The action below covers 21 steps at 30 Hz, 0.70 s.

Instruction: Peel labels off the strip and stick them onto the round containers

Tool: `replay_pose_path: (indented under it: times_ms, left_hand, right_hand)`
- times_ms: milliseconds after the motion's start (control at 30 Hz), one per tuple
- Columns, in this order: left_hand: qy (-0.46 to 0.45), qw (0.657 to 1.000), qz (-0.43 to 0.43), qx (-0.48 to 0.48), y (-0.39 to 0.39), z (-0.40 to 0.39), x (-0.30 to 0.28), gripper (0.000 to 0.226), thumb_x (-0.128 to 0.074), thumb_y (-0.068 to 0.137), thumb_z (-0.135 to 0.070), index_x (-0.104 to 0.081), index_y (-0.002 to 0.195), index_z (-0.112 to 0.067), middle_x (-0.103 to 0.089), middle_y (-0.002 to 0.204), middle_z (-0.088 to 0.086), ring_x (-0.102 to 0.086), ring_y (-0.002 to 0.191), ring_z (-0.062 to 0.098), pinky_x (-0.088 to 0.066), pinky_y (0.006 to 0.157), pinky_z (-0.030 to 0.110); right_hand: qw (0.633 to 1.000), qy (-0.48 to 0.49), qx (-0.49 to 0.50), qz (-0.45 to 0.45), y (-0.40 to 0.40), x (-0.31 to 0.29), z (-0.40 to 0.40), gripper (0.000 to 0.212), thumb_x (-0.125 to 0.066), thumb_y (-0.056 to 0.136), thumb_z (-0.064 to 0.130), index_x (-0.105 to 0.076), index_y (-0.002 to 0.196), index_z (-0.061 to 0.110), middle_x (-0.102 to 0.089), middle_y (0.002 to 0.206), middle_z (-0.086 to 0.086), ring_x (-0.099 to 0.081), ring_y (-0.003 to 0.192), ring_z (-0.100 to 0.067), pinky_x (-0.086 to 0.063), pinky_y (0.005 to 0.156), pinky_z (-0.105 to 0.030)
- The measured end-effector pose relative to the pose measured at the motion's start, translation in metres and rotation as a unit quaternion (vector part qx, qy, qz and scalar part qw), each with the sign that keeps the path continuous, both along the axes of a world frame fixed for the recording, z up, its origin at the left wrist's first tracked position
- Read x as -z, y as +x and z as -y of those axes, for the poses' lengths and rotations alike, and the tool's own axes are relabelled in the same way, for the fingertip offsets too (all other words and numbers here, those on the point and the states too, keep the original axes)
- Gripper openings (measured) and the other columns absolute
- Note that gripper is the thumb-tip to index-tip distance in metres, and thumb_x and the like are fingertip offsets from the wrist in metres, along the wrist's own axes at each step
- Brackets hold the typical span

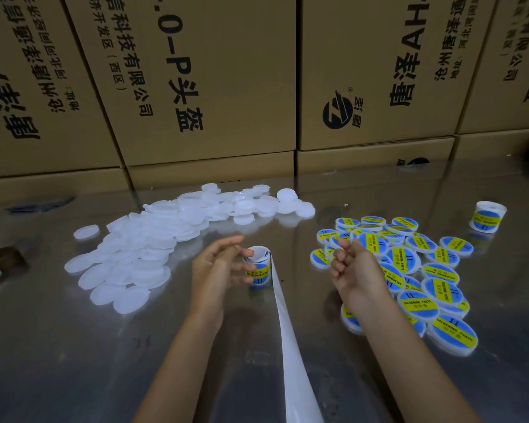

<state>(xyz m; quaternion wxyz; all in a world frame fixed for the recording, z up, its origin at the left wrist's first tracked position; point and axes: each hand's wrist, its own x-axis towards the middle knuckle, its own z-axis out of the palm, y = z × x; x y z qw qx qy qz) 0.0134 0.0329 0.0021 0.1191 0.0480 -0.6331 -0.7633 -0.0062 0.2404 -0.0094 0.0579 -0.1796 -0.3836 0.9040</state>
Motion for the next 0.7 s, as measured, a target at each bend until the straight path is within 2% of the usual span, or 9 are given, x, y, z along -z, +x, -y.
replay_pose_path:
  times_ms: [167,233,267,300,400,467,500,567,700]
  left_hand:
    - [-0.008,0.998,0.024,-0.059,-0.007,0.006,0.007,0.026,-0.046,0.099,0.000,-0.069,0.106,-0.007,-0.072,0.073,0.006,-0.065,0.055,0.015,-0.053,0.046,0.025]
    - [-0.051,0.991,0.034,-0.122,-0.012,0.014,0.009,0.027,-0.046,0.097,0.001,-0.070,0.109,-0.007,-0.070,0.079,0.006,-0.066,0.066,0.018,-0.056,0.055,0.028]
    - [-0.103,0.980,0.038,-0.168,-0.014,0.021,0.011,0.028,-0.049,0.095,0.000,-0.070,0.110,-0.008,-0.070,0.086,0.006,-0.066,0.078,0.022,-0.057,0.065,0.032]
    - [-0.177,0.959,0.045,-0.215,-0.015,0.029,0.012,0.028,-0.052,0.093,-0.001,-0.070,0.112,-0.010,-0.069,0.095,0.007,-0.065,0.092,0.026,-0.056,0.078,0.035]
    - [-0.413,0.856,0.079,-0.301,-0.012,0.057,0.018,0.035,-0.061,0.090,-0.008,-0.064,0.124,-0.010,-0.057,0.130,0.018,-0.046,0.126,0.037,-0.037,0.105,0.047]
    - [-0.488,0.807,0.123,-0.310,-0.010,0.072,0.022,0.043,-0.063,0.091,-0.014,-0.058,0.133,-0.007,-0.047,0.143,0.023,-0.036,0.136,0.040,-0.025,0.113,0.051]
    - [-0.508,0.794,0.148,-0.301,-0.009,0.077,0.024,0.046,-0.063,0.092,-0.017,-0.054,0.136,-0.005,-0.045,0.146,0.024,-0.034,0.138,0.040,-0.023,0.116,0.051]
    - [-0.518,0.789,0.173,-0.282,-0.008,0.084,0.027,0.049,-0.063,0.093,-0.016,-0.052,0.138,0.000,-0.045,0.145,0.025,-0.036,0.137,0.042,-0.025,0.116,0.050]
    - [-0.488,0.810,0.150,-0.288,-0.007,0.086,0.028,0.042,-0.065,0.088,-0.002,-0.061,0.129,0.004,-0.057,0.131,0.029,-0.050,0.122,0.046,-0.039,0.105,0.052]
  right_hand:
    - [0.999,0.011,-0.031,-0.011,0.000,0.001,0.000,0.027,-0.039,0.105,0.025,-0.060,0.093,0.012,-0.042,0.058,0.002,-0.033,0.040,-0.008,-0.032,0.037,-0.017]
    - [0.998,0.035,-0.052,-0.010,0.002,0.002,0.002,0.028,-0.040,0.104,0.024,-0.062,0.092,0.012,-0.043,0.055,0.003,-0.034,0.038,-0.007,-0.032,0.037,-0.017]
    - [0.997,0.047,-0.064,-0.008,0.003,0.002,0.003,0.028,-0.040,0.104,0.024,-0.062,0.092,0.012,-0.043,0.054,0.004,-0.034,0.037,-0.007,-0.032,0.037,-0.017]
    - [0.995,0.058,-0.075,-0.005,0.003,0.002,0.005,0.028,-0.040,0.104,0.024,-0.062,0.091,0.012,-0.044,0.053,0.004,-0.034,0.037,-0.007,-0.032,0.037,-0.017]
    - [0.991,0.086,-0.102,0.003,0.005,0.001,0.011,0.026,-0.041,0.103,0.023,-0.061,0.089,0.012,-0.043,0.055,0.003,-0.034,0.036,-0.007,-0.032,0.037,-0.017]
    - [0.987,0.107,-0.116,0.007,0.006,0.000,0.014,0.026,-0.042,0.102,0.024,-0.061,0.088,0.013,-0.044,0.055,0.002,-0.034,0.036,-0.007,-0.032,0.038,-0.019]
    - [0.986,0.117,-0.121,0.009,0.006,0.000,0.015,0.026,-0.043,0.102,0.025,-0.061,0.087,0.013,-0.044,0.055,0.002,-0.035,0.037,-0.008,-0.032,0.040,-0.020]
    - [0.983,0.134,-0.129,0.013,0.007,0.000,0.017,0.027,-0.044,0.102,0.026,-0.061,0.086,0.012,-0.044,0.053,0.002,-0.035,0.039,-0.009,-0.031,0.042,-0.021]
    - [0.978,0.156,-0.139,0.018,0.007,-0.001,0.020,0.027,-0.045,0.101,0.025,-0.062,0.086,0.012,-0.045,0.051,0.002,-0.036,0.040,-0.010,-0.032,0.044,-0.023]
